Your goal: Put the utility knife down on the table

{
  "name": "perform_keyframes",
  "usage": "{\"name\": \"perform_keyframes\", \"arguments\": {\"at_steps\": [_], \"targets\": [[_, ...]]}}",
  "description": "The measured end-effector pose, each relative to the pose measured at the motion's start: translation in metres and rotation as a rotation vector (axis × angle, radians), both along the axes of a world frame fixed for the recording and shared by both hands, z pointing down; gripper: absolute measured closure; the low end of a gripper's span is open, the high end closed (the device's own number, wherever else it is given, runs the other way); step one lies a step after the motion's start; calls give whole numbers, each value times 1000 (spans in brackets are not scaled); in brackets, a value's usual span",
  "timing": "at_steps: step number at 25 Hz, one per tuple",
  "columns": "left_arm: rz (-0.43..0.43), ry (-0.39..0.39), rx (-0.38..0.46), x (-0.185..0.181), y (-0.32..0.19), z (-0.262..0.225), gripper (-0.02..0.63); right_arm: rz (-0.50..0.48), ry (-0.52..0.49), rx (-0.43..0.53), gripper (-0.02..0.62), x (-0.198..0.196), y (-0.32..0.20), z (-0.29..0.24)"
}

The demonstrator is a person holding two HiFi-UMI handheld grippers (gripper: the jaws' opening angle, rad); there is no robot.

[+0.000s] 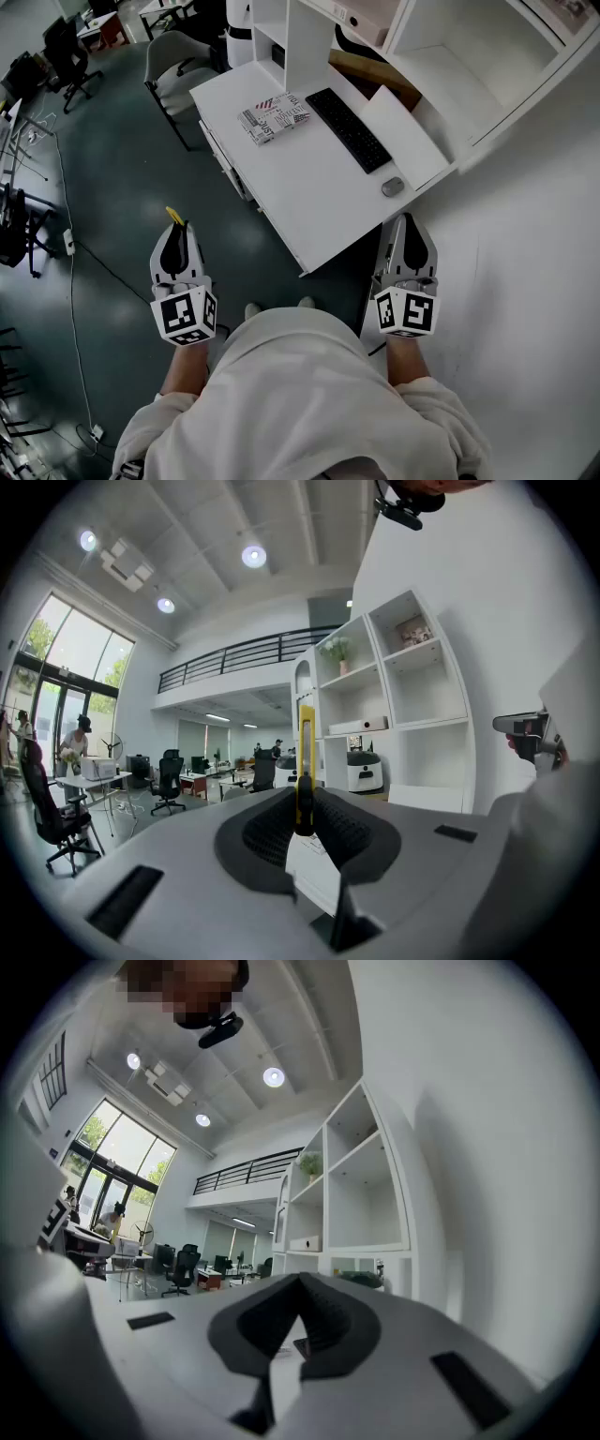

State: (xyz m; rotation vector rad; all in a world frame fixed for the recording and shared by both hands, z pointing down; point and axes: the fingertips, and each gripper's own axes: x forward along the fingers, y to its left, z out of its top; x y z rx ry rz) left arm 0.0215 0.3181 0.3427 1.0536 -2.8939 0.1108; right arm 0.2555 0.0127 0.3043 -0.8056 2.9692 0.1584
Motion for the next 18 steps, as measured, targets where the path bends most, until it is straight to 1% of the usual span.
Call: {"name": "perform_keyframes", "arguments": {"at_steps": [9, 18], "targets": [[27, 11, 7, -25, 18, 3, 550, 12, 12, 5, 592, -25, 25, 1], [99, 6, 3, -67, 47, 4, 551, 39, 21, 10, 592, -68, 75, 4]]}}
